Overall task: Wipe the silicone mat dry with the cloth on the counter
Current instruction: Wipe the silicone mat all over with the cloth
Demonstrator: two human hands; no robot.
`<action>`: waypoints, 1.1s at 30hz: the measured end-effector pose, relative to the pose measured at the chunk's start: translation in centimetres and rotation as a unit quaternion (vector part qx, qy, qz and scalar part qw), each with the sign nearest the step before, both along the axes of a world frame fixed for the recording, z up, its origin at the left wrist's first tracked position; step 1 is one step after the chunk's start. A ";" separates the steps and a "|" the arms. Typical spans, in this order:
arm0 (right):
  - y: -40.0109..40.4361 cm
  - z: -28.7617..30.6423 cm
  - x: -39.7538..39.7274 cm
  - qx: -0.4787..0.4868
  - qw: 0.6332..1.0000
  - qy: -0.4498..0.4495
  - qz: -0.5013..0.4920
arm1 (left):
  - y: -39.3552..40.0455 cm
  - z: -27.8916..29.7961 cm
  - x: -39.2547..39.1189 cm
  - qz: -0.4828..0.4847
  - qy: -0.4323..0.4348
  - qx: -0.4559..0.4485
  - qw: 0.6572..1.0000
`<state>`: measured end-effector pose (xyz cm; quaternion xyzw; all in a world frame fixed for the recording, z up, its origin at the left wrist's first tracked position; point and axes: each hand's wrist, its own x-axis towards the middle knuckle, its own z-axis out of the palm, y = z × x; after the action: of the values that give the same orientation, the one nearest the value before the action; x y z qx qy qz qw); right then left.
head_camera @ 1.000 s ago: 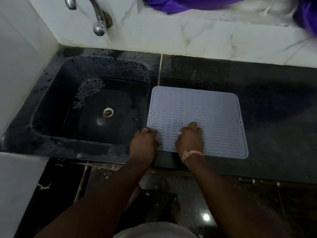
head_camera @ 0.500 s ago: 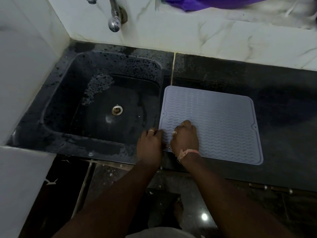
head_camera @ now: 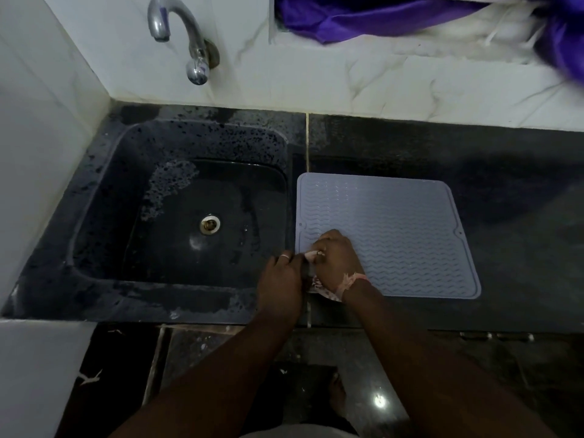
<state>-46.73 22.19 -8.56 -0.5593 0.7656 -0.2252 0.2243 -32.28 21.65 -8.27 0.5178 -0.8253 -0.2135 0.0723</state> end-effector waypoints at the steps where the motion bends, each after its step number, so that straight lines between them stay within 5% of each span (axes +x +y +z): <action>1: 0.2 0.0 -0.3 -0.011 0.999 -0.029 -0.026 | 0.0 0.0 0.0 -0.006 -0.012 -0.003 1.000; 9: 5.1 0.1 -6.2 -0.053 0.975 -0.069 -0.204 | -0.3 0.0 -0.5 -0.023 -0.046 0.017 0.999; 17: 10.5 1.9 -16.0 0.004 0.942 -0.002 -0.334 | -0.2 1.8 -2.2 -0.029 -0.126 0.020 0.991; 33: 13.0 1.1 -23.2 0.001 0.943 0.000 -0.332 | 1.4 3.6 -5.1 -0.003 -0.213 0.022 0.977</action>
<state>-69.94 35.15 -7.42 -0.2730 0.9082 -0.2860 0.1371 -37.35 23.01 -4.63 0.5508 -0.8181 -0.1163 -0.1173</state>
